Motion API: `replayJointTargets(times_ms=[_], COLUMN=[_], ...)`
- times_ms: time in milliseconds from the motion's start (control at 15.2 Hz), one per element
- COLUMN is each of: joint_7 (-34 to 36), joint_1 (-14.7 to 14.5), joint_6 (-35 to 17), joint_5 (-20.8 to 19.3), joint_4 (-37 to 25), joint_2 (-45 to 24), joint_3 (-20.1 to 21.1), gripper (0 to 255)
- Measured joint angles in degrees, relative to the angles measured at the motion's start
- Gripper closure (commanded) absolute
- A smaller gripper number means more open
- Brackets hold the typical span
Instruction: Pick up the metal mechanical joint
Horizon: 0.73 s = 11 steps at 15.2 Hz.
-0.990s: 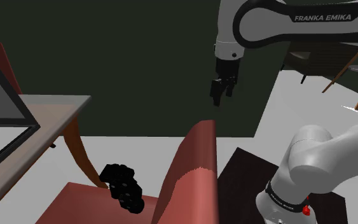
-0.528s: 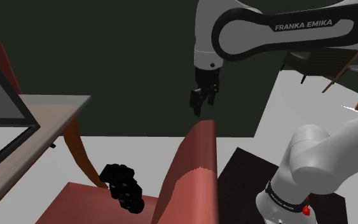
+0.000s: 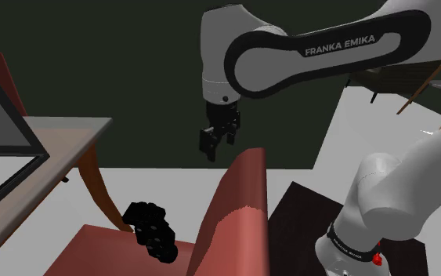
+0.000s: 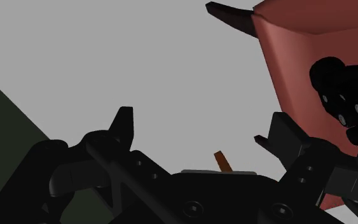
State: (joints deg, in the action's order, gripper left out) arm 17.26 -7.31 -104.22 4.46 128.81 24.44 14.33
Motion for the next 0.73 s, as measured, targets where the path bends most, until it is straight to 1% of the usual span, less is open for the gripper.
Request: replayJointTargets(times_ms=[396,528,726], joint_7=[5.5,7.2,10.3], joint_1=[-2.0,-2.5,-3.5], joint_6=[-3.4,-4.9,-5.5], joint_5=[-0.9,-1.9,-4.0], joint_4=[-7.0,-9.1,-14.5], joint_2=[-9.2,-12.6,-18.4], joint_3=[5.5,7.2,9.6], gripper=[0,0,0])
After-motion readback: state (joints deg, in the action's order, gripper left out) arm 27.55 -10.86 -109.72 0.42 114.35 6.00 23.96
